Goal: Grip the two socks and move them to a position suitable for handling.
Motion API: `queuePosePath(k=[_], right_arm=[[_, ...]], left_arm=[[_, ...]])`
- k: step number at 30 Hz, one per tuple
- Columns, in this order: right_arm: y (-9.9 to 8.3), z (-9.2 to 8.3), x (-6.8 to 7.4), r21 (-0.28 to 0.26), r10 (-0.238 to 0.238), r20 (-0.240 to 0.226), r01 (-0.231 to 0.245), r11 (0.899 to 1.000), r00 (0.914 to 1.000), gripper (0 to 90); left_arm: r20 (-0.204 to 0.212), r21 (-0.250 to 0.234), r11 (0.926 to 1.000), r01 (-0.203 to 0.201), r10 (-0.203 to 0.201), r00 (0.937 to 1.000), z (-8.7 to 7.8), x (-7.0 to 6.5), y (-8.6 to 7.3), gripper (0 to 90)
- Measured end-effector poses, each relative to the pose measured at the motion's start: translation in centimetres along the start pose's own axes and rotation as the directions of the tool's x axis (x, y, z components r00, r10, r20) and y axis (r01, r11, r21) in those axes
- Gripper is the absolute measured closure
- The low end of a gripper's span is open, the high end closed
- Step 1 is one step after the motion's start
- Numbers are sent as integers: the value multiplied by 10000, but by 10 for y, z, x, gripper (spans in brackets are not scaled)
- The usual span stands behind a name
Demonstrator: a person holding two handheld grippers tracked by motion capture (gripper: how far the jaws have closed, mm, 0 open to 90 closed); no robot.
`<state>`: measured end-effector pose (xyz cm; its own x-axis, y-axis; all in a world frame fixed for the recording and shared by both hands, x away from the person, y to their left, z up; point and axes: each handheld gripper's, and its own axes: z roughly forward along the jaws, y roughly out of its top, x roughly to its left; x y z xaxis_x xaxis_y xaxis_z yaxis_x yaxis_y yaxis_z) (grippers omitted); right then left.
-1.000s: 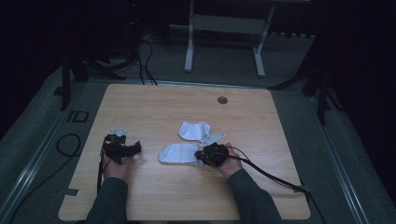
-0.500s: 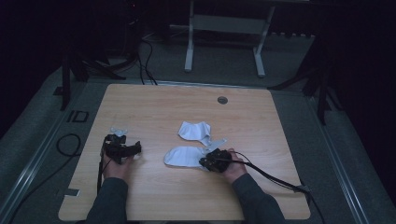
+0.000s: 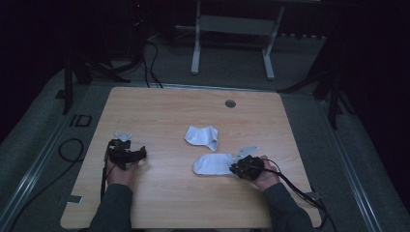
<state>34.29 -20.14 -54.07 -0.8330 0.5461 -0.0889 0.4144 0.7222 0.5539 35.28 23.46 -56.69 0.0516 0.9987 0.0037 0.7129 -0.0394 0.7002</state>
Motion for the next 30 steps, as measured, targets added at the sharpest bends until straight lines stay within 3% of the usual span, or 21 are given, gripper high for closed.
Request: queuePosePath(k=[5,6,10,13,23,30], right_arm=[[-3,-6,-11,422,248,1023,-293,9987,9944,784],[-2,-7,-12,354,325,1040,-363,9987,9940,780],[6,-14,-7,-74,471,930,-466,9989,9946,774],[26,-14,7,-367,166,506,-148,9992,9986,767],[64,13,43,-586,-571,-654,533,9969,9962,670],[75,34,58,-395,-797,-755,769,9963,9940,593]], left_arm=[[14,16,10000,-36,36,10000,0,0,0,149],[21,4,10000,-40,40,10000,0,0,0,149],[18,0,10000,-44,44,10000,0,0,0,149],[17,-4,10000,-44,44,10000,0,0,0,149],[35,-22,10000,-55,55,10000,0,0,0,149],[39,-28,10000,-59,60,10000,0,0,0,148]])
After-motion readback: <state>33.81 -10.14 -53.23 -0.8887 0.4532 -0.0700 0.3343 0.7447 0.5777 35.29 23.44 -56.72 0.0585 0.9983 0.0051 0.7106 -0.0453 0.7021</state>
